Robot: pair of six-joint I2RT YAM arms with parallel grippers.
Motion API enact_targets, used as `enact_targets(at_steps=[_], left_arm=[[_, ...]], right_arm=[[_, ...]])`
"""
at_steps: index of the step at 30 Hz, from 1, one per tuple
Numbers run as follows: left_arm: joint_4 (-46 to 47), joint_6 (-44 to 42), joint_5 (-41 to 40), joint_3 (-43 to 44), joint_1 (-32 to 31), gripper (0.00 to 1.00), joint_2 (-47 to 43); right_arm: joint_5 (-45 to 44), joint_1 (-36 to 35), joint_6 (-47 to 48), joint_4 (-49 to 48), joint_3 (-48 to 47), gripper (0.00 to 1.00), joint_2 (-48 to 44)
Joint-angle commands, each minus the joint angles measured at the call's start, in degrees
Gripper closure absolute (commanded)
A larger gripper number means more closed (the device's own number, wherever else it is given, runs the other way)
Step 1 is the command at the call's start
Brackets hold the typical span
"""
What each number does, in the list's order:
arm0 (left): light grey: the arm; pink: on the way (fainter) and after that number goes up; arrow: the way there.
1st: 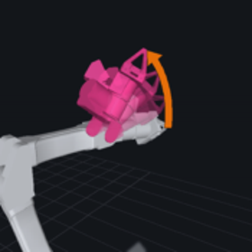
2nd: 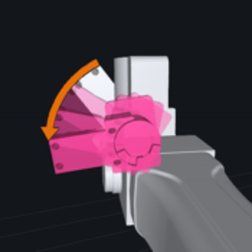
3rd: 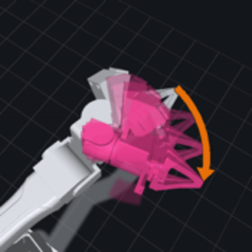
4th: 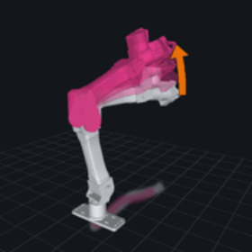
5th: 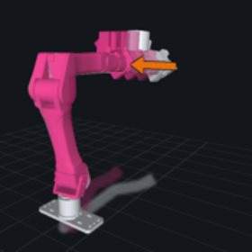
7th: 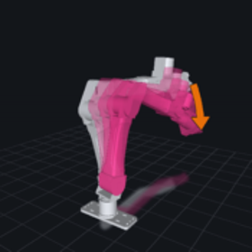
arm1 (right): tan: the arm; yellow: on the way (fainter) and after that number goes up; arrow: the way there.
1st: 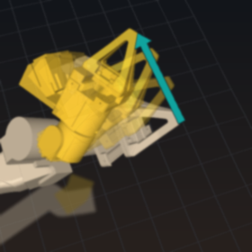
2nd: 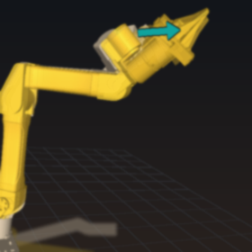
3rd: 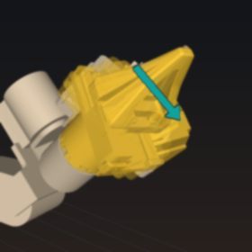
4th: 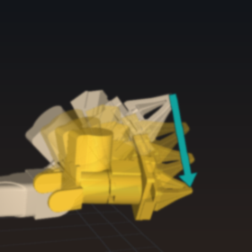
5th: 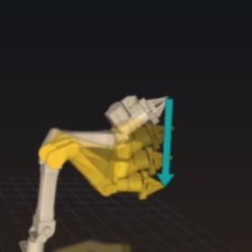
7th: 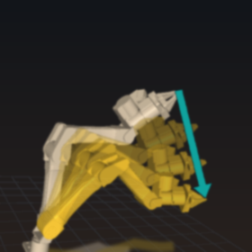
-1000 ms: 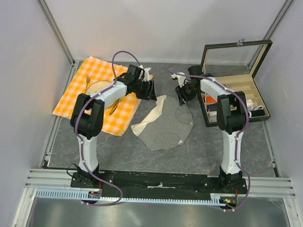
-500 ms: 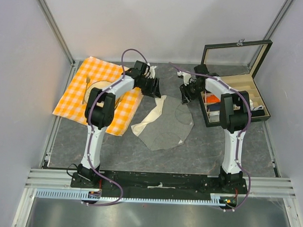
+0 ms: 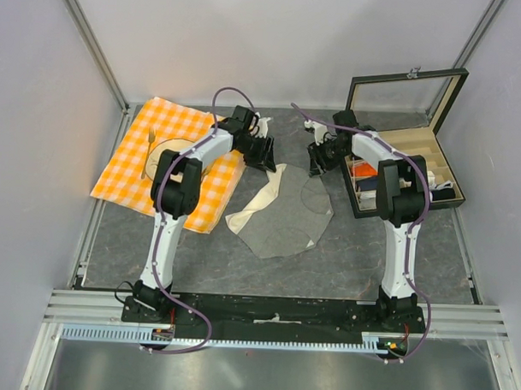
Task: Roll the underwear
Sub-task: Flatten out the underwear at the center of the board.
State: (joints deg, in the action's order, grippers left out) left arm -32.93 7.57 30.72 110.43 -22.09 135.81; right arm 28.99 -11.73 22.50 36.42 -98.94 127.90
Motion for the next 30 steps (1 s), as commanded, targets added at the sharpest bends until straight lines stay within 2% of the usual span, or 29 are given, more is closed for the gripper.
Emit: enact_targets(at_steps=[1,7,9,10,11,15,17,18,24,30], left_arm=[[-1.79,-2.39,2.50,3.29,0.29,0.48,2.00],[-2.05,-1.86,1.62,5.23,0.29,0.58,3.06],[-2.14,-1.77,1.54,5.76,0.29,0.65,3.32],[-2.05,-1.60,1.62,6.11,0.29,0.68,3.41],[-2.05,-1.60,1.97,6.37,0.29,0.73,3.50],[-2.05,-1.07,2.41,6.99,0.29,0.98,3.24],[-1.79,-0.63,2.24,7.25,0.38,0.98,2.18],[-1.53,-0.46,2.15,7.17,0.46,0.98,1.57],[-1.35,-0.54,2.33,5.24,0.64,0.98,-5.98],[-1.17,-1.33,4.43,-1.61,0.64,0.98,-17.13]], right_arm=[[2.12,-0.31,-0.62,0.40,-0.91,0.53,2.89],[2.47,-0.31,-0.70,0.67,-1.17,0.56,3.24],[2.47,-0.31,-0.70,0.67,-1.26,0.60,3.32],[2.56,-0.23,-0.88,0.67,-1.35,0.63,3.67],[2.65,-0.31,-0.88,0.93,-1.52,0.70,3.76],[4.05,-0.31,-0.88,1.46,-2.05,0.91,4.03],[5.01,-0.31,-0.88,1.37,-2.05,0.99,3.24],[5.28,-0.31,-0.88,1.46,-2.05,1.00,2.71],[7.04,-0.23,-0.27,1.37,-1.26,1.00,-4.31],[8.71,-0.23,1.49,1.46,1.98,1.00,-14.85]])
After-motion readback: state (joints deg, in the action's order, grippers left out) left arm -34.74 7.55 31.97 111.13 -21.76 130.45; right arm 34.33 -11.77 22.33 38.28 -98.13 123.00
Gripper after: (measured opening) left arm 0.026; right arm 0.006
